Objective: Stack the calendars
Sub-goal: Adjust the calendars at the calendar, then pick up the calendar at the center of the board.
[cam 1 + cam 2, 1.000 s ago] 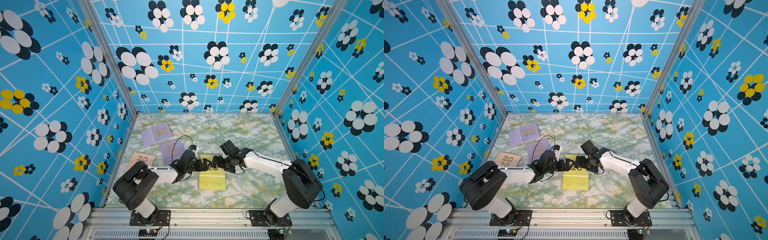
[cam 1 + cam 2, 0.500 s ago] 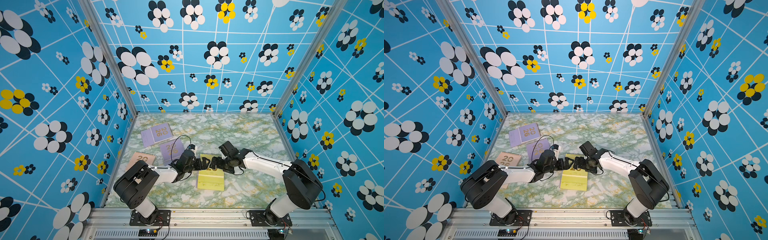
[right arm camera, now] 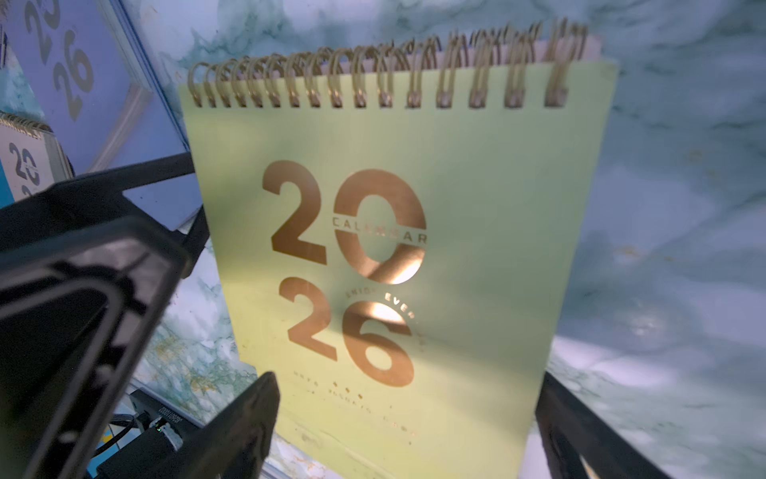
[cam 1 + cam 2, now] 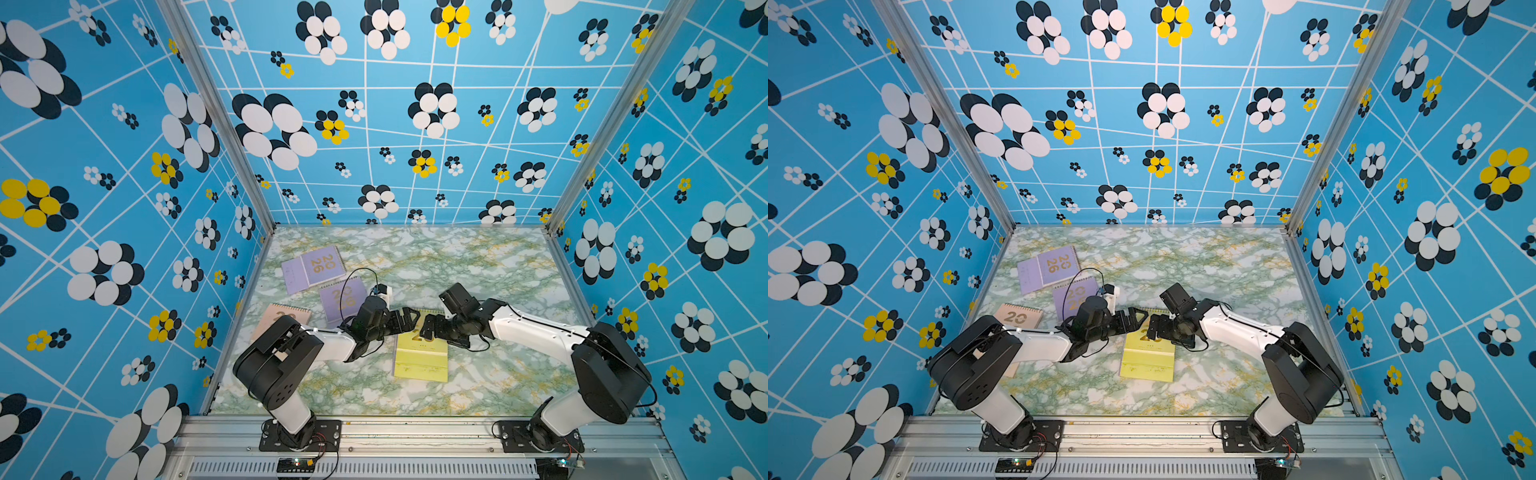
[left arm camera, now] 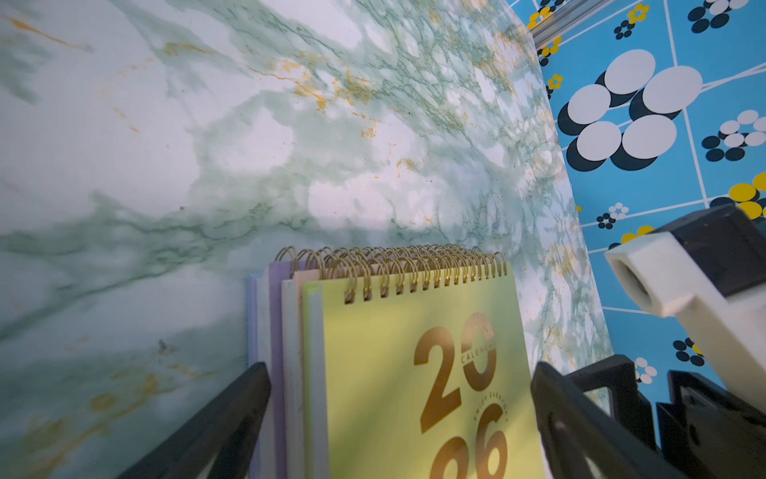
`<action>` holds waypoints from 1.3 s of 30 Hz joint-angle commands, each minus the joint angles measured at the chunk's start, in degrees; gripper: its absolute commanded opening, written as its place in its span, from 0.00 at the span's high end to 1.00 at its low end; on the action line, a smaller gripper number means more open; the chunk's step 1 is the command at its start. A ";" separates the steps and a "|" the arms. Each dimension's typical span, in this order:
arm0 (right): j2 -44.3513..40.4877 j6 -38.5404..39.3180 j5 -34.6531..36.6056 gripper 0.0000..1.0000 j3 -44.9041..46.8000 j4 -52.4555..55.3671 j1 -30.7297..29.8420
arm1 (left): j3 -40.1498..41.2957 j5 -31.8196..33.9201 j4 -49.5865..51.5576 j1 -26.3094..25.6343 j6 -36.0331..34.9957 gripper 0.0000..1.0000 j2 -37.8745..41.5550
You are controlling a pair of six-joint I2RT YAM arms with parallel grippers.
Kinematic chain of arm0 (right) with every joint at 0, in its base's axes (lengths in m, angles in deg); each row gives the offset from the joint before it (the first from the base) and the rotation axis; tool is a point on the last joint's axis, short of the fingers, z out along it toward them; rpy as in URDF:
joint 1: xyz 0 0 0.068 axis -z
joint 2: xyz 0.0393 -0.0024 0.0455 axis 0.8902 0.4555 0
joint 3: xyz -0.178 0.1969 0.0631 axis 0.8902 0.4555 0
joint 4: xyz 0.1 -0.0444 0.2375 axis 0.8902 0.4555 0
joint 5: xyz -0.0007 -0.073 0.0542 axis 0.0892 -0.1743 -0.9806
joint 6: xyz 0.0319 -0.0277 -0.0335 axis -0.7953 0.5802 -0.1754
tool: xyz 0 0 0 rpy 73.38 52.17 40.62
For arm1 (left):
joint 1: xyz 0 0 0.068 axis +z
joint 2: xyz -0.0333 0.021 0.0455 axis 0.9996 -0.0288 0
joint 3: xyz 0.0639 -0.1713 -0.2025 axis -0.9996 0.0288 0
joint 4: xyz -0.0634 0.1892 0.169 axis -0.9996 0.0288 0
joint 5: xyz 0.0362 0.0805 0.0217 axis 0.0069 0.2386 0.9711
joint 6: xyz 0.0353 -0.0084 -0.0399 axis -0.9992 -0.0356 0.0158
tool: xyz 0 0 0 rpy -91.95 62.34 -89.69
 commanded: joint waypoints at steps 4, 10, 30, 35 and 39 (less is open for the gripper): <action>-0.64 0.51 1.21 0.03 -0.73 2.31 -0.46 | 0.31 -0.94 -2.62 0.67 1.02 0.00 -0.43; -1.11 1.67 3.72 0.03 -1.90 4.94 -0.36 | 0.16 0.51 1.17 1.43 -1.11 0.01 3.13; 15.62 21.89 -1.26 0.05 -35.25 9.50 1.64 | -4.25 15.24 43.05 17.35 -17.20 0.00 34.55; 27.06 24.71 -4.93 0.06 -49.90 12.00 0.54 | -3.06 13.94 49.13 26.35 -15.89 0.00 38.83; 34.64 26.16 -6.51 0.06 -59.46 14.83 -0.27 | -1.91 13.64 52.17 30.87 -15.38 0.00 39.79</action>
